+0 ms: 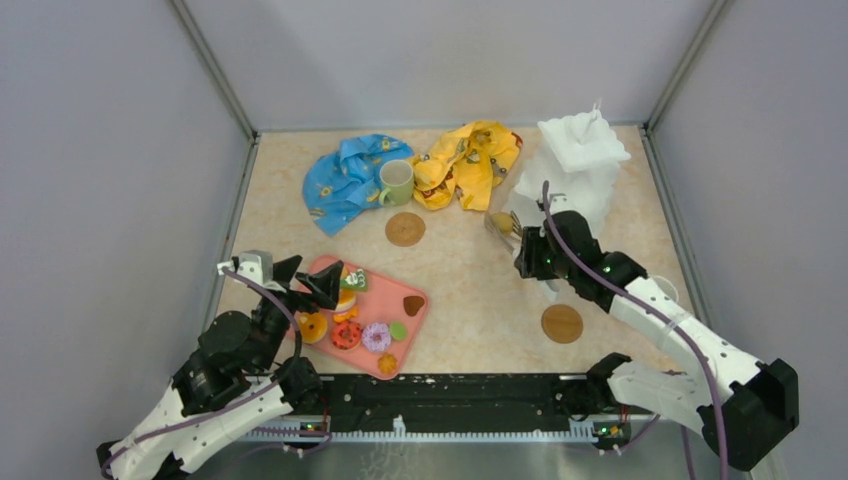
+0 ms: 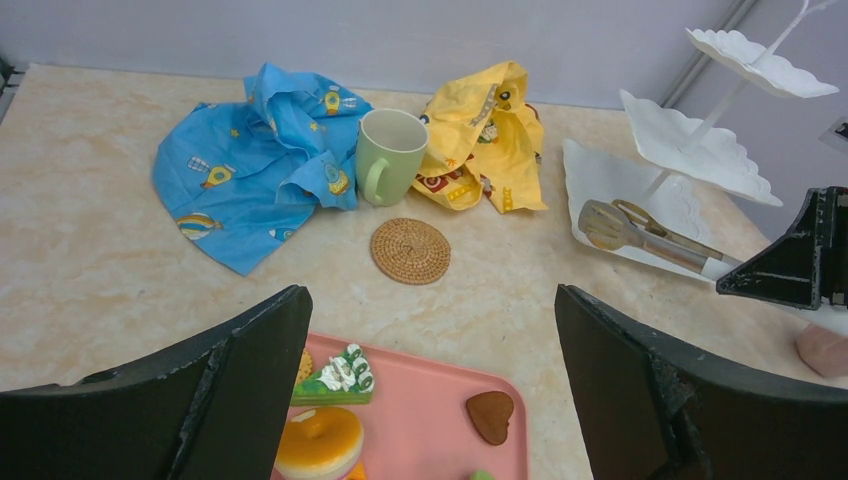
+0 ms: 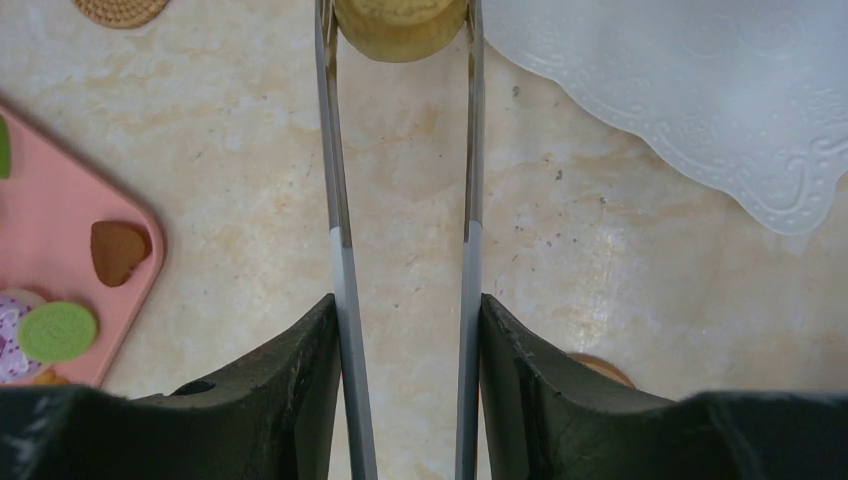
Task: Serve the afternoon tea
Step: Place the desert on the desert table.
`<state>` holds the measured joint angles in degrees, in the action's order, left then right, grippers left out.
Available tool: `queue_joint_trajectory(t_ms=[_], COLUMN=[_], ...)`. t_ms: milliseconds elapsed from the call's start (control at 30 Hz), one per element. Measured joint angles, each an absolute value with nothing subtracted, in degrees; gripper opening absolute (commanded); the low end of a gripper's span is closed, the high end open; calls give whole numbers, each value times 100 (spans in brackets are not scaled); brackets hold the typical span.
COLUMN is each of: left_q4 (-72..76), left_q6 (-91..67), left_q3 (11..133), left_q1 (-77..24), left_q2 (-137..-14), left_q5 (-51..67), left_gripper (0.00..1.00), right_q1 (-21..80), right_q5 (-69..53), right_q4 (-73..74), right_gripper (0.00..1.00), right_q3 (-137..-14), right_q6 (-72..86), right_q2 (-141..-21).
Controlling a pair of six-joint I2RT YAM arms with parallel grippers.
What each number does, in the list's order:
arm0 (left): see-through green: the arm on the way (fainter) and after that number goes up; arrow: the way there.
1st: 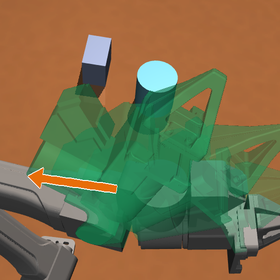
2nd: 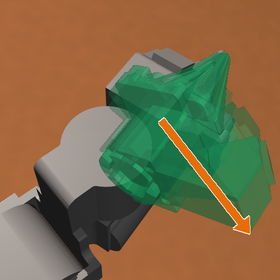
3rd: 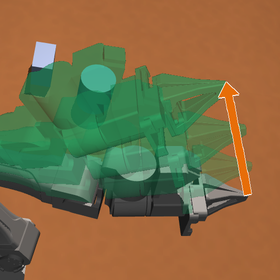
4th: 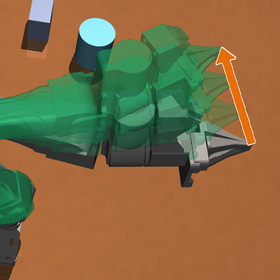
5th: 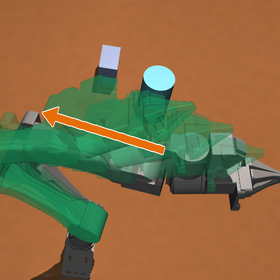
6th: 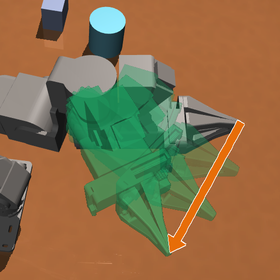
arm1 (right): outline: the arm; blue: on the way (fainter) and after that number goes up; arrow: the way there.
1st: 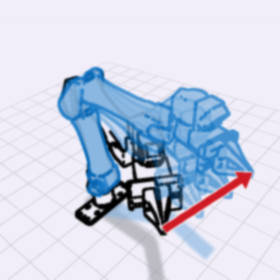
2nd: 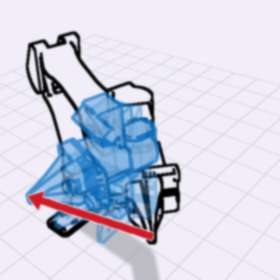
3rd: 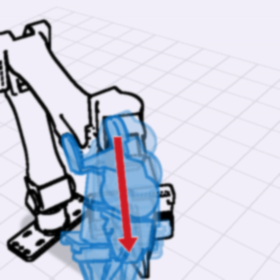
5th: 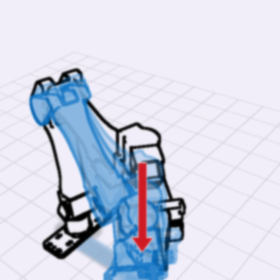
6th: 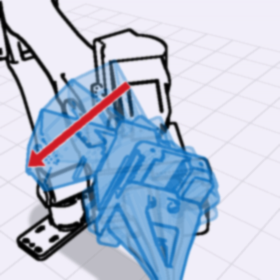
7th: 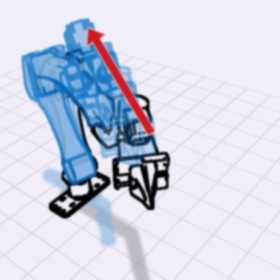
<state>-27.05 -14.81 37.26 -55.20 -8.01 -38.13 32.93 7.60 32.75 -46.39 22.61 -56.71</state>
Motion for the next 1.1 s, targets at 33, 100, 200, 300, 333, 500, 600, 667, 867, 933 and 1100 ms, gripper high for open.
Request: queue_joint_trajectory(t_ms=[33,100,200,300,333,500,600,667,867,933,1100], left_q4=[-2703,-2705,-2705,-2705,-2705,-2705,-2705,-2705,-2703,-2703,-2703], left_q6=[-1481,-1481,-1481,-1481,-1481,-1481,-1481,-1481,-1481,-1481,-1481], left_q3=[3726,3726,3726,3726,3726,3726,3726,3726,3726,3726,3726], left_q1=[-5520,-5520,-5520,-5520,-5520,-5520,-5520,-5520,-5520,-5520,-5520], left_q2=[-799,-799,-797,-797,-797,-790,-760,-751,-749,-749,-749], left_q5=[-3815,-3815,-3815,-3815,-3815,-3815,-3815,-3815,-3815,-3815,-3815], left_gripper=[99,99,99,99,99,99,99,99,99,99,99], right_q1=[3293,3293,3293,3293,3291,3284,3262,3225,3127,3122,3122], right_q5=[867,1096,1444,1664,1719,1981,2043,2080,2204,2220,2226], right_q4=[3186,3006,2681,2355,2265,1946,1802,1747,1671,1667,1763], right_gripper=[35,35,36,36,36,38,39,41,47,50,53], right_q3=[-4571,-4464,-4340,-4237,-4219,-4185,-4112,-4060,-3975,-3975,-3983], right_q6=[2285,2324,2320,2316,2316,2311,2309,2305,2279,2257,2204], right_q2=[-5671,-5669,-5669,-5686,-5717,-5990,-6101,-6184,-6407,-6425,-6412])
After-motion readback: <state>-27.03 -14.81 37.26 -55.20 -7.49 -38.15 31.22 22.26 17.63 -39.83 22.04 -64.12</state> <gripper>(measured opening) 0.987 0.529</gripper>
